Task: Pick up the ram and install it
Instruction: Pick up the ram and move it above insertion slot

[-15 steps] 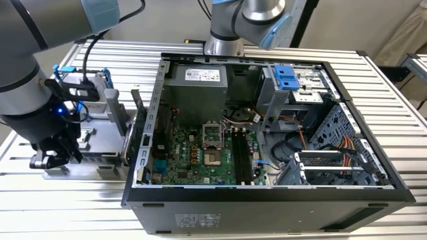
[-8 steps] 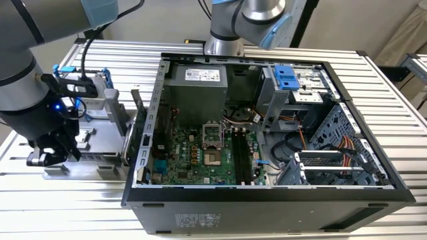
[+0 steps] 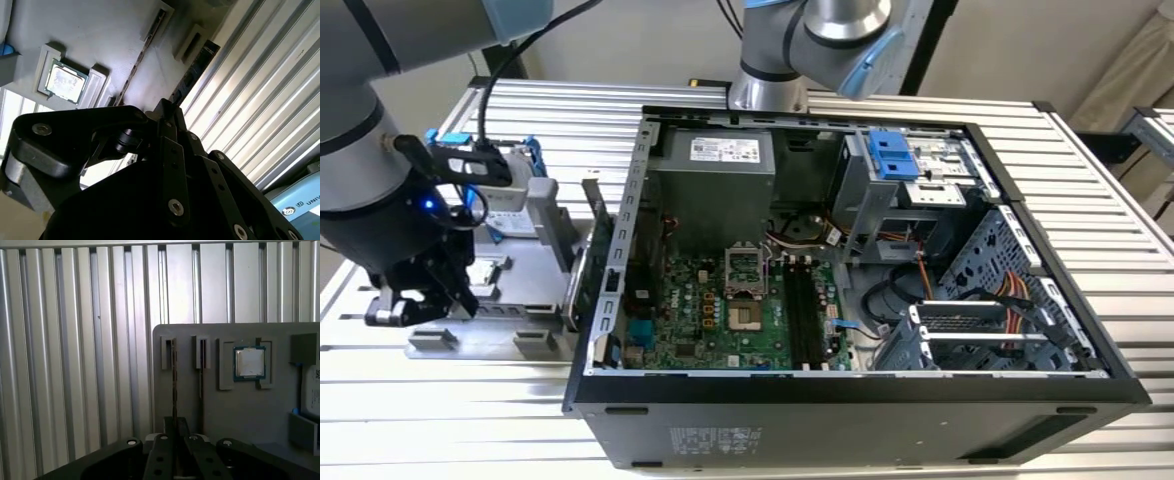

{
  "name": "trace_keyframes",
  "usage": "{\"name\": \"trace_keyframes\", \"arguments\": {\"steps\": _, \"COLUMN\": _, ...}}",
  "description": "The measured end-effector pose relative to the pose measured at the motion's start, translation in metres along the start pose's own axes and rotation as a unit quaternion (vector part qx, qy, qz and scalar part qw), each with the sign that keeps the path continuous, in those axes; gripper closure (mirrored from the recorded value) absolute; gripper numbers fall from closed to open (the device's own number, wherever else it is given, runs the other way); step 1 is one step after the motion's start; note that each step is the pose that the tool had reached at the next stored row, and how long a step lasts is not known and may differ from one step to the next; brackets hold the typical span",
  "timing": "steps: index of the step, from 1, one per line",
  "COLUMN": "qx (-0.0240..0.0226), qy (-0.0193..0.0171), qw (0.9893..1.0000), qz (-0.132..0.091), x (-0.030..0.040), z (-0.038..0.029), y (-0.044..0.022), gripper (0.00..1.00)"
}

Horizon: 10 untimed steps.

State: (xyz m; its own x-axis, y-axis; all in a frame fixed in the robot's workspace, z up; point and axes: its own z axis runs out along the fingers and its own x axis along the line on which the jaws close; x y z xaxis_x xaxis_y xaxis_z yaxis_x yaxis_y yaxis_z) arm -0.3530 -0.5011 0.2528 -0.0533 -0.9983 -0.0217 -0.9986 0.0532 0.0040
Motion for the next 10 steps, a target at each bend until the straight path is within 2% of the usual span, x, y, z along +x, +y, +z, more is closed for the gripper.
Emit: {"name": "trace_keyframes", "arguments": {"steps": 10, "qx": 0.0000, "qy": 0.0000, "qw": 1.0000, "qz": 0.000, "x": -0.0003, "z": -0.0128, "y": 0.0001, "gripper": 1.00}}
